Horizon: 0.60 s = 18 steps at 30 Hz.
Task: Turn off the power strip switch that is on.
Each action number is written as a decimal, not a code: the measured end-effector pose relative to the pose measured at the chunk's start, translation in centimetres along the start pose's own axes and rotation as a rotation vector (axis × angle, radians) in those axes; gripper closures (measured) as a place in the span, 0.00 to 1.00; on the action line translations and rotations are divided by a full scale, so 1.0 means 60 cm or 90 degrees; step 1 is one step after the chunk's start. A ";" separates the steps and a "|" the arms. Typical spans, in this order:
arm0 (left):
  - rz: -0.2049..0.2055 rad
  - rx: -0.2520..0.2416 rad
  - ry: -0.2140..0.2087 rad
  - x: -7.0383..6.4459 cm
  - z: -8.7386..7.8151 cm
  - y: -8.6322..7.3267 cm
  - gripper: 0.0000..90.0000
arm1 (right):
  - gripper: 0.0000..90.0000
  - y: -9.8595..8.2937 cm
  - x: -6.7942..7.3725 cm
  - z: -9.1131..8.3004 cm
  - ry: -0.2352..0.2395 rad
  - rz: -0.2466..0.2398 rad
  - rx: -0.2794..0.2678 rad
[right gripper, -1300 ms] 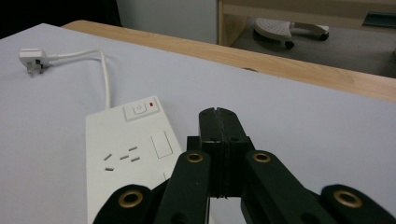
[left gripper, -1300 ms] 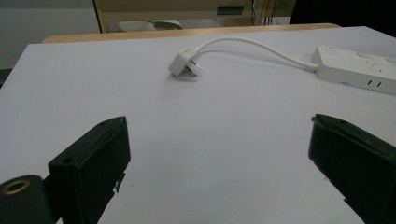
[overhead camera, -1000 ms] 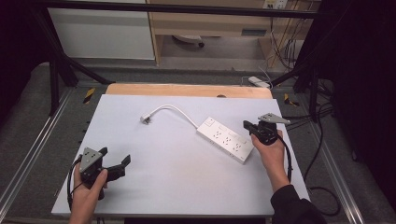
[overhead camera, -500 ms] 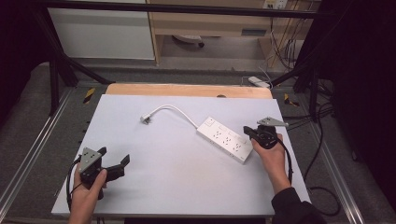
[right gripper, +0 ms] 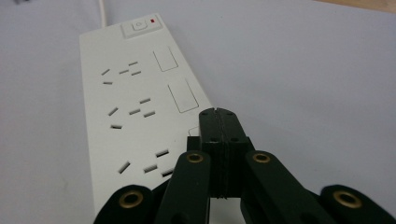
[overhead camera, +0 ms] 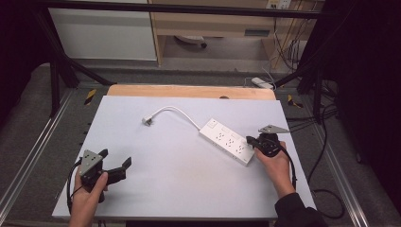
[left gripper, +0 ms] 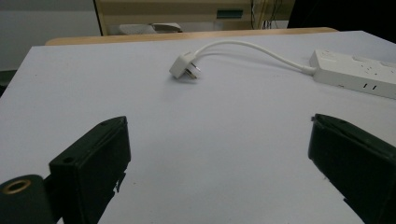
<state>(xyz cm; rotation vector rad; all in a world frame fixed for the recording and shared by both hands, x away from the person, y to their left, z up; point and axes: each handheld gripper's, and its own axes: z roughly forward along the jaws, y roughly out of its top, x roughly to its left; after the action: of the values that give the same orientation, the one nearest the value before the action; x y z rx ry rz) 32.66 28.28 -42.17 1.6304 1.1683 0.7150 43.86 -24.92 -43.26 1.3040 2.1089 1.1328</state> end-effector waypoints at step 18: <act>0.008 -0.003 0.001 0.000 -0.004 0.002 0.06 | 1.00 -0.005 0.000 0.004 -0.002 -0.006 0.016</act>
<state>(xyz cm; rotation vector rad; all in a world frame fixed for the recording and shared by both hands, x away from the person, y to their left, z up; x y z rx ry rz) 32.51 28.33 -41.97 1.6356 1.1578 0.7272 43.84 -24.89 -43.66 1.3053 2.1302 1.1034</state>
